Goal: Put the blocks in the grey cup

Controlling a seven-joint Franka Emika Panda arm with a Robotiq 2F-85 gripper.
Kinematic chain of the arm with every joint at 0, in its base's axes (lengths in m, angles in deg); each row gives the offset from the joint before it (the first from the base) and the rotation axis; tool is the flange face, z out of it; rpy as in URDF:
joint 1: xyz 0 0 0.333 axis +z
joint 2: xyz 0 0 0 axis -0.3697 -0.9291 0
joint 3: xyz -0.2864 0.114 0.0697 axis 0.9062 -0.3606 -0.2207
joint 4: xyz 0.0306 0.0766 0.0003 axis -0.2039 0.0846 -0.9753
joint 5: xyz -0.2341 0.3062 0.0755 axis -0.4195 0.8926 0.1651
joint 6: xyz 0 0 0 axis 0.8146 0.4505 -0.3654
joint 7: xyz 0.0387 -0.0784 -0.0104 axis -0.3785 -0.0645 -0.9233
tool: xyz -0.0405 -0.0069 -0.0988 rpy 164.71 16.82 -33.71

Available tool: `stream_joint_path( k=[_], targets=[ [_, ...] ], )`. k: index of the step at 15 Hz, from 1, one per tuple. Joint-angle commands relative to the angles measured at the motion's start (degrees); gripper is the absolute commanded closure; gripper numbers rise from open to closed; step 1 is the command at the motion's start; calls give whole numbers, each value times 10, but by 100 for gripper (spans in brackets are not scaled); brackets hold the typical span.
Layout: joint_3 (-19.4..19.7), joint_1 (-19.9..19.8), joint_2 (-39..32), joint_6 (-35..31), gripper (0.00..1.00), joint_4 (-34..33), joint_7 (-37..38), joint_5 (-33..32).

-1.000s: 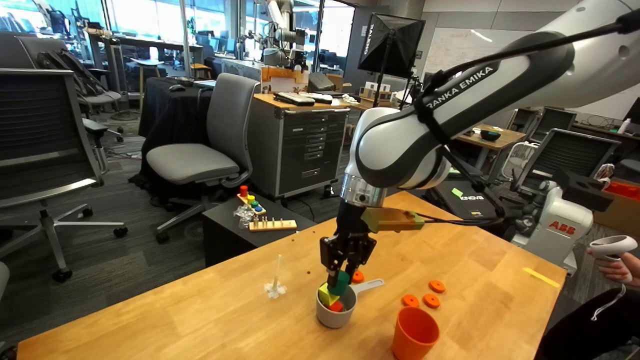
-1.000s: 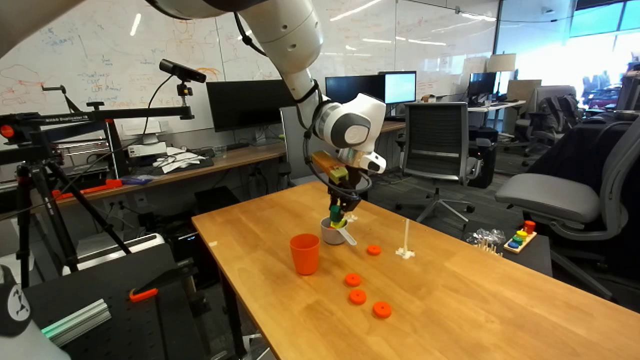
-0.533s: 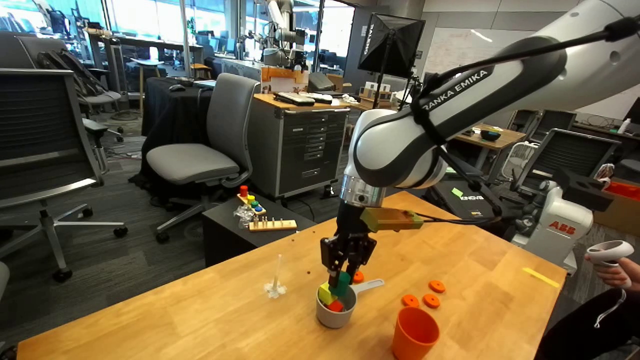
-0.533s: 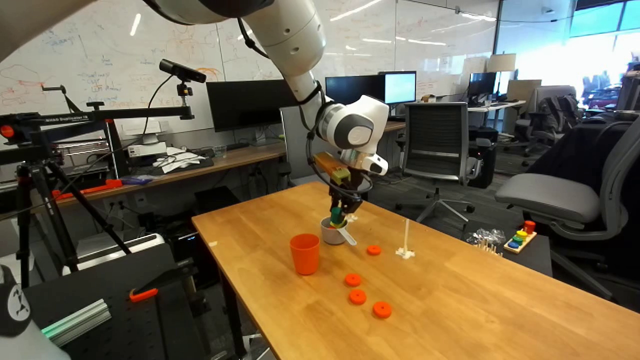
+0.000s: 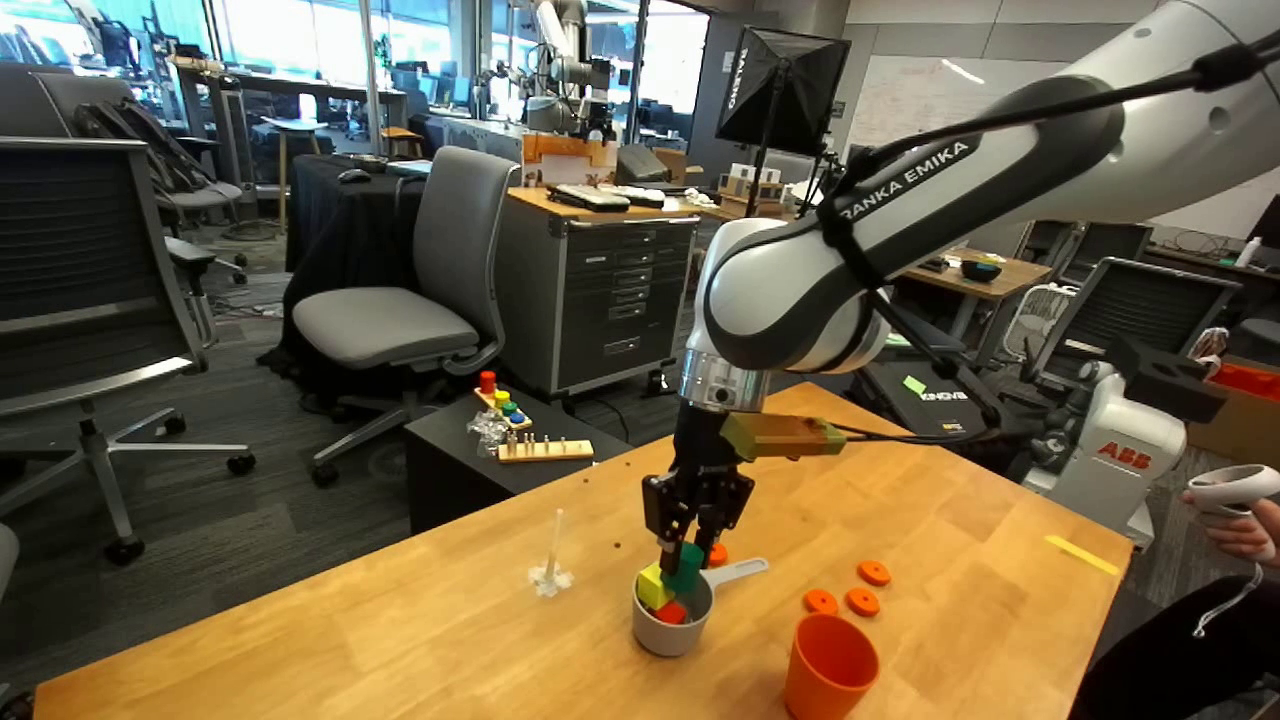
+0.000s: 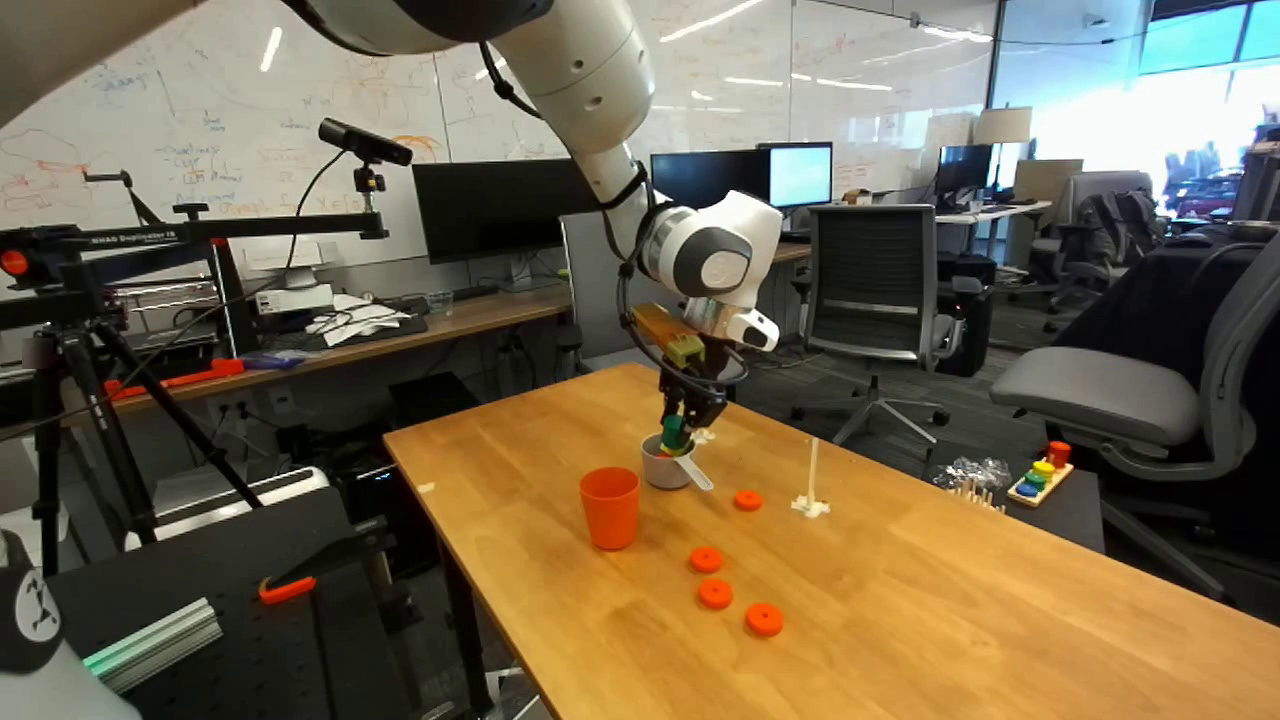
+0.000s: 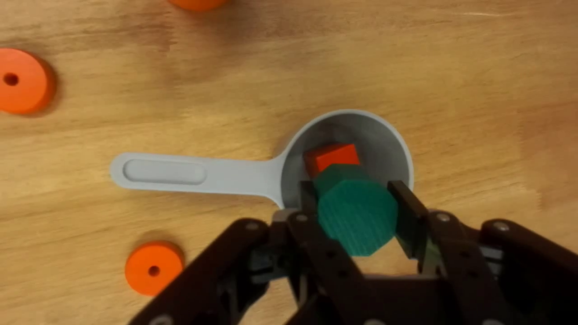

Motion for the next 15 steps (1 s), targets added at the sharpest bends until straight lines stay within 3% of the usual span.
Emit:
stream_joint_path(
  k=[1,10,15],
  targets=[
    [1,7,-1,15,81,-15,12,-7],
    [-1,14,38,2,81,12,13,-7],
    [5,16,36,11,81,-8,17,-12]
  ],
)
